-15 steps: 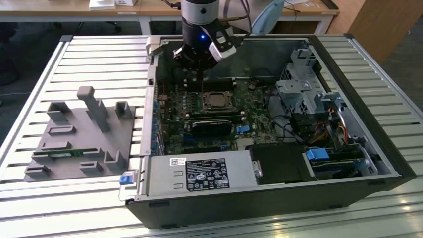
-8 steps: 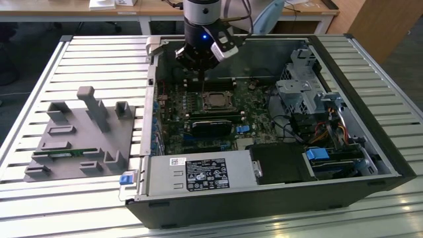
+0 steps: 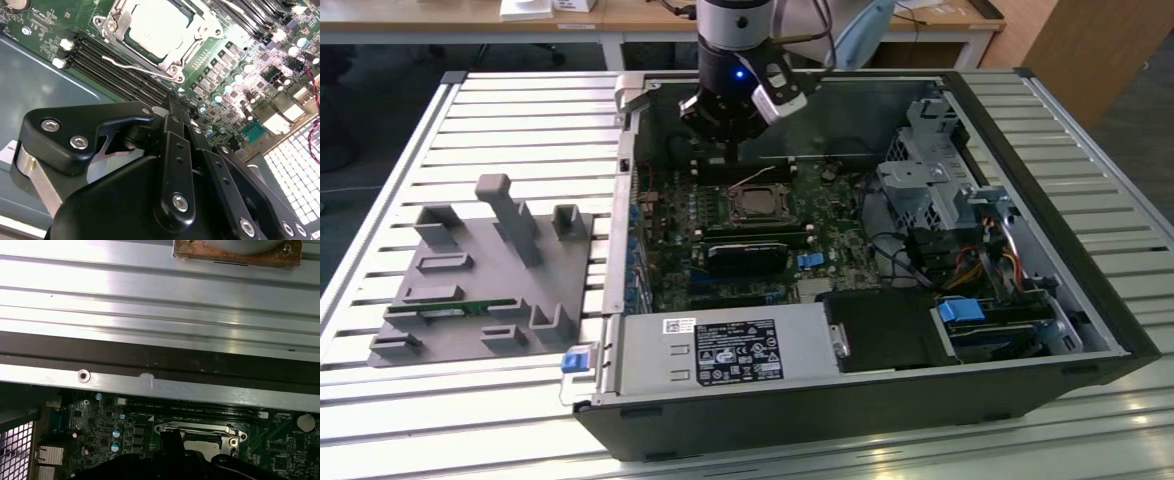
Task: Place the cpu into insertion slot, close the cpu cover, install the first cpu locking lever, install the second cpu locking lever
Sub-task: 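Install the first cpu locking lever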
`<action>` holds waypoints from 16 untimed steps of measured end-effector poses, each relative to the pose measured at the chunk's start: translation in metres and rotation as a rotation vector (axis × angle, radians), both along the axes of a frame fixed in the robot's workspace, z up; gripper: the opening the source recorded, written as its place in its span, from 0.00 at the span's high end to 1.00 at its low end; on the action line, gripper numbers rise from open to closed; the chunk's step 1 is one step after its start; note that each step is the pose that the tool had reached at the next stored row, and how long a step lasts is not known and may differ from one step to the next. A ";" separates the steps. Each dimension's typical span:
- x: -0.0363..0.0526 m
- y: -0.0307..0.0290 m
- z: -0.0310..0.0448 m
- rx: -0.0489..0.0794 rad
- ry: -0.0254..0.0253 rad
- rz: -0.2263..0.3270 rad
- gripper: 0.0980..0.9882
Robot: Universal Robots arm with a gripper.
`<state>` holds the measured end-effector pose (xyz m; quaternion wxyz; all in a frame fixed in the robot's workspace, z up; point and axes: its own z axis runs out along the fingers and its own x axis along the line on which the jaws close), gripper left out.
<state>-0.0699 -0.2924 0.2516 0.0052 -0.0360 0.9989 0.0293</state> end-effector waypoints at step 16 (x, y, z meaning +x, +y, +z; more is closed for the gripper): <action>0.0109 -0.0003 -0.0077 0.055 0.0001 -0.001 0.99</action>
